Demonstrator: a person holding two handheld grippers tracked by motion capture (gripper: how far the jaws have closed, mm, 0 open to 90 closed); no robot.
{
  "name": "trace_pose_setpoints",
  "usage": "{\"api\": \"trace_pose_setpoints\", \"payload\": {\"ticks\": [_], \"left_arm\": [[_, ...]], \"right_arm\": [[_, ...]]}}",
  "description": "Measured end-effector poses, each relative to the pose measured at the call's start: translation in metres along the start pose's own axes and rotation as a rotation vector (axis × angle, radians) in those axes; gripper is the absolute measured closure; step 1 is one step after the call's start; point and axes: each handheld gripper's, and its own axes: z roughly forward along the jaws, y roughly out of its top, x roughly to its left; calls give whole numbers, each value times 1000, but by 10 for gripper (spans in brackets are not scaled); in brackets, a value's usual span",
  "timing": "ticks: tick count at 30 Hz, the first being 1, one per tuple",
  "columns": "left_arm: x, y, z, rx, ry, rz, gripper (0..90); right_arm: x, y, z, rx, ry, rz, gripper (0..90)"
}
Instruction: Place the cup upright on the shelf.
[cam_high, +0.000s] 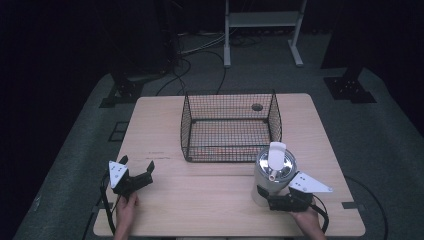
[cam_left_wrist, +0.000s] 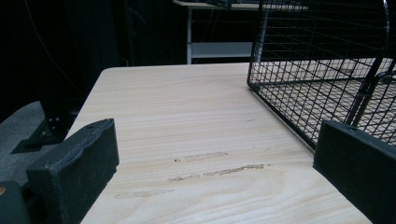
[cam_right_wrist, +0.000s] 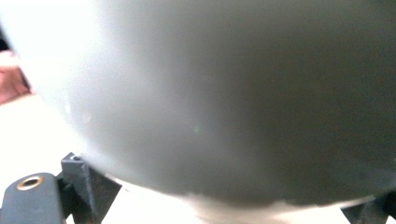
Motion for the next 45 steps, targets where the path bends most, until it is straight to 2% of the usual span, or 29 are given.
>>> {"api": "trace_pose_setpoints", "payload": {"ticks": [5, 12, 17, 24, 25, 26, 28, 31, 38, 44, 45], "left_arm": [[0, 0, 0, 1, -1, 1, 0], [0, 0, 0, 2, 0, 2, 0], [0, 0, 0, 2, -1, 1, 0], [0, 0, 0, 0, -1, -5, 0], [0, 0, 0, 0, -1, -5, 0], [0, 0, 0, -1, -1, -6, 0], [0, 0, 0, -2, -1, -7, 0], [1, 0, 0, -2, -2, -7, 0], [1, 0, 0, -6, -2, -8, 0], [1, 0, 0, -3, -2, -7, 0], [1, 0, 0, -3, -2, -7, 0]], "right_arm": [[1, 8, -1, -28, 21, 15, 96], [2, 28, 1, -29, 39, -6, 95], [1, 52, 8, -43, 73, -17, 95], [1, 85, 28, -28, 119, -41, 95], [1, 85, 28, -28, 119, -41, 95], [1, 94, 35, -27, 151, -28, 95], [0, 97, 37, -32, 155, -31, 95], [3, 113, 47, -29, 164, -63, 95], [6, 141, 66, -28, 191, -92, 95], [2, 156, 83, -20, 198, -95, 94], [0, 161, 90, -19, 198, -91, 94]]}}
